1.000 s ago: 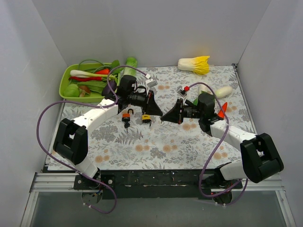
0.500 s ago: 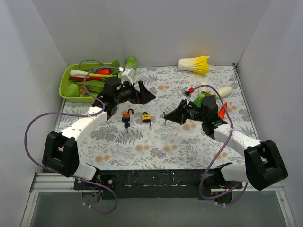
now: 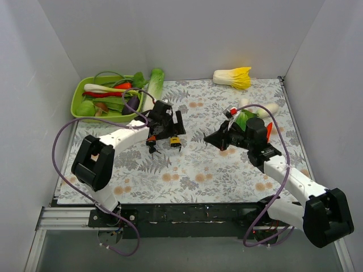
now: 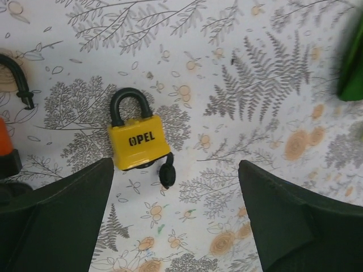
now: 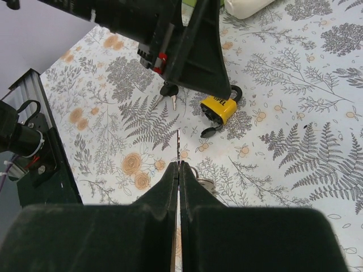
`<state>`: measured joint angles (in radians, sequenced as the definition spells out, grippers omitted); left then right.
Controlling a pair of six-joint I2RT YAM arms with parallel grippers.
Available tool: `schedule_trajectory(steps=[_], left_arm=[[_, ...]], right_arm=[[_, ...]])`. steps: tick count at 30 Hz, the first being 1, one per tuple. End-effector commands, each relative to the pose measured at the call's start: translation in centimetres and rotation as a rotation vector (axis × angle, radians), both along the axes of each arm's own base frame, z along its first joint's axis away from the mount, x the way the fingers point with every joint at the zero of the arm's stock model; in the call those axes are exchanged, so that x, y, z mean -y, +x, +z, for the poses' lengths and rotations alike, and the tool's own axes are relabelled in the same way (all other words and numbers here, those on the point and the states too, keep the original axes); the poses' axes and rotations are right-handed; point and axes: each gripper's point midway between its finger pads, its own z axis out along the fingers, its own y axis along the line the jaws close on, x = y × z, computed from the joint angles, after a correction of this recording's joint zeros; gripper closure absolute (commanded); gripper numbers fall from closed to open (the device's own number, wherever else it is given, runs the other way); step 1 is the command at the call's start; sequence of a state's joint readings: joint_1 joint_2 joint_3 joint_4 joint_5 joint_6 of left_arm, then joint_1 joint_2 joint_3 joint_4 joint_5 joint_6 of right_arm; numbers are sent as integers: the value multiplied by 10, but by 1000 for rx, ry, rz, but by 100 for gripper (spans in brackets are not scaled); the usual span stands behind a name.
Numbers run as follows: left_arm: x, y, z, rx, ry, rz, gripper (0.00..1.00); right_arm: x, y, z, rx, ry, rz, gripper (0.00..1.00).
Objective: Unlock with the key
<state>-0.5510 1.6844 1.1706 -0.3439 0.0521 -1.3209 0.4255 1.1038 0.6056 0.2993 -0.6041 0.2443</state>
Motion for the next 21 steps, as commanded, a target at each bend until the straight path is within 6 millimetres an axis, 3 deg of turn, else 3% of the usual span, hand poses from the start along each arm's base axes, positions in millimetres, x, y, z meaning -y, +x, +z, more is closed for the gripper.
schedule_trajectory(steps=[1, 9, 17, 21], left_arm=[[-23, 0, -13, -54, 167, 72, 10], [-11, 3, -43, -112, 316, 56, 16], [4, 9, -55, -151, 315, 30, 30], [2, 5, -64, -176, 354, 27, 34]], right_arm=[[5, -2, 7, 69, 2, -13, 99], [4, -14, 7, 71, 36, 15, 99], [4, -16, 8, 81, 41, 25, 99], [3, -18, 8, 86, 44, 35, 99]])
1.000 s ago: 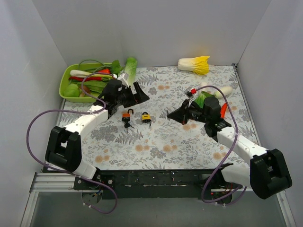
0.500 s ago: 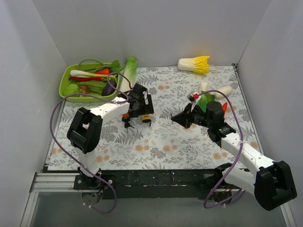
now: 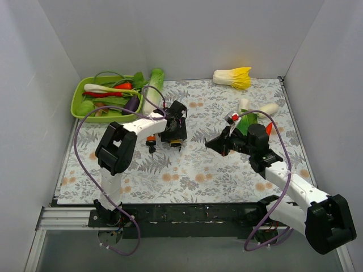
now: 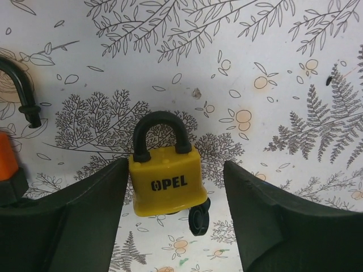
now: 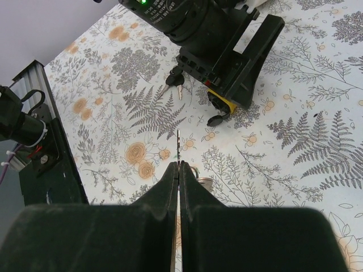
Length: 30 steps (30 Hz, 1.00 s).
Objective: Unlock with the key
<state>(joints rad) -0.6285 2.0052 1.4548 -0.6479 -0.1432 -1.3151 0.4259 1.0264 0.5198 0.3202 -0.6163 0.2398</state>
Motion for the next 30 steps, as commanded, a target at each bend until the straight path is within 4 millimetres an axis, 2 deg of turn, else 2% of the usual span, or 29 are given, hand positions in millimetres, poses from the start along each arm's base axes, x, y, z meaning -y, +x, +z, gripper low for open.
schedule_trajectory(steps=[1, 8, 11, 13, 15, 16, 17, 18, 20, 21, 23, 24, 27, 30], left_arm=[[0, 2, 8, 12, 38, -5, 35], [-11, -6, -9, -34, 136, -1, 41], [-12, -12, -14, -58, 140, -13, 55], [-11, -13, -16, -65, 132, -10, 69], [-5, -14, -16, -69, 102, -10, 79], [-2, -13, -13, -62, 79, -9, 90], [2, -13, -12, -61, 54, 1, 94], [15, -10, -7, -48, -15, -6, 100], [30, -8, 4, -33, -110, 15, 100], [45, -2, 13, -9, -189, 12, 100], [60, -2, 26, 1, -293, 21, 100], [73, 7, 37, 30, -376, 56, 100], [93, 10, 62, 47, -555, 107, 100], [105, 9, 80, 54, -701, 151, 100]], right_arm=[[-3, -1, 16, 72, 38, 20, 99], [0, 1, 16, 84, 21, 4, 99], [1, 2, 15, 89, 15, -2, 99], [0, 2, 13, 87, 8, -4, 99], [1, 3, 9, 73, -6, -16, 99], [0, 3, 7, 64, -11, -21, 99], [-1, 2, 5, 54, -15, -19, 99], [-3, 1, 5, 45, -19, -13, 99], [-8, 1, -1, 12, -30, -13, 99], [-15, -1, 0, 10, -38, -6, 99], [-24, -5, -11, -36, -67, 0, 99], [-32, -10, -13, -45, -75, 6, 99], [-45, -17, -21, -106, -54, 23, 99], [-51, -20, -32, -156, -51, 25, 99]])
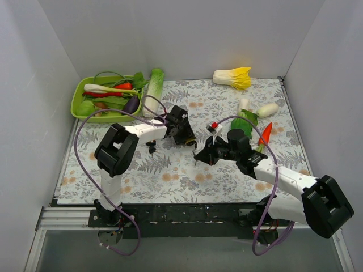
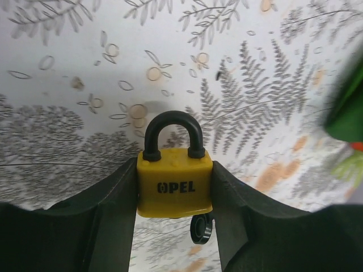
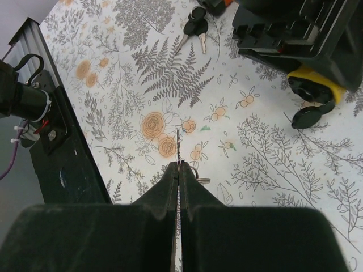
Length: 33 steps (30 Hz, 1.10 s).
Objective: Unlock with the key
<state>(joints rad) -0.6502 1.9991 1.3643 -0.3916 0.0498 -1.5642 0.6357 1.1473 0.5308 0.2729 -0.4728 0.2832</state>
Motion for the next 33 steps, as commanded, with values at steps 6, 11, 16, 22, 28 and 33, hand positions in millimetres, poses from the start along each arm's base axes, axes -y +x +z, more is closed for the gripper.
schedule_trajectory(steps=[6, 11, 16, 22, 28, 33], left_arm=[[49, 6, 105, 60, -558, 181, 100], [41, 2, 114, 113, -553, 217, 100], [36, -2, 123, 194, -516, 226, 100], [28, -8, 126, 292, -437, 237, 100], [30, -13, 131, 346, -373, 213, 100], [37, -20, 134, 383, -343, 184, 100]], right_arm=[[-9, 20, -14, -75, -34, -101, 99], [-6, 30, -31, -133, -61, -142, 99], [-3, 42, -35, -170, -50, -161, 99], [6, 56, -26, -164, -20, -199, 99], [13, 67, -14, -130, 2, -232, 99], [15, 72, -7, -117, 20, -244, 99]])
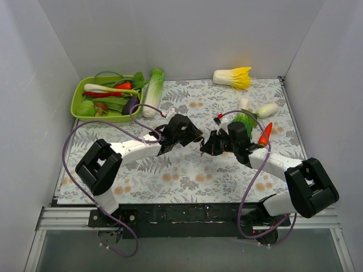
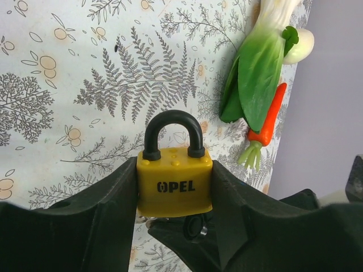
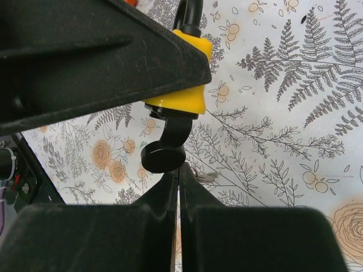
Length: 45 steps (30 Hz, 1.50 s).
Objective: Unlock with the key
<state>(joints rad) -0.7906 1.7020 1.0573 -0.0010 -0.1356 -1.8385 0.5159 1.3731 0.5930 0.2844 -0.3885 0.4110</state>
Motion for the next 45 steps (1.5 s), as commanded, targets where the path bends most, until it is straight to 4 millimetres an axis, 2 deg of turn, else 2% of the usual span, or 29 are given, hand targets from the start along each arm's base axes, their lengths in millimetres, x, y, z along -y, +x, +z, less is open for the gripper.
schedule_trajectory(steps=[1, 4, 10, 18, 29, 45], left_arm=[[4, 3, 50, 139, -22, 10, 100], [6, -1, 48, 141, -11, 4, 100], [10, -5, 49, 152, -2, -6, 100], [12, -6, 55, 173, 3, -13, 100], [17, -8, 55, 163, -9, -30, 100], [27, -13, 58, 157, -41, -47, 100]], right_arm=[[-7, 17, 44, 116, 83, -6, 99], [-8, 19, 52, 140, 107, -15, 99], [-5, 23, 57, 165, 105, -41, 99], [1, 30, 54, 163, 95, -60, 99], [-6, 33, 64, 172, 161, 0, 99], [-9, 37, 57, 159, 178, 15, 99]])
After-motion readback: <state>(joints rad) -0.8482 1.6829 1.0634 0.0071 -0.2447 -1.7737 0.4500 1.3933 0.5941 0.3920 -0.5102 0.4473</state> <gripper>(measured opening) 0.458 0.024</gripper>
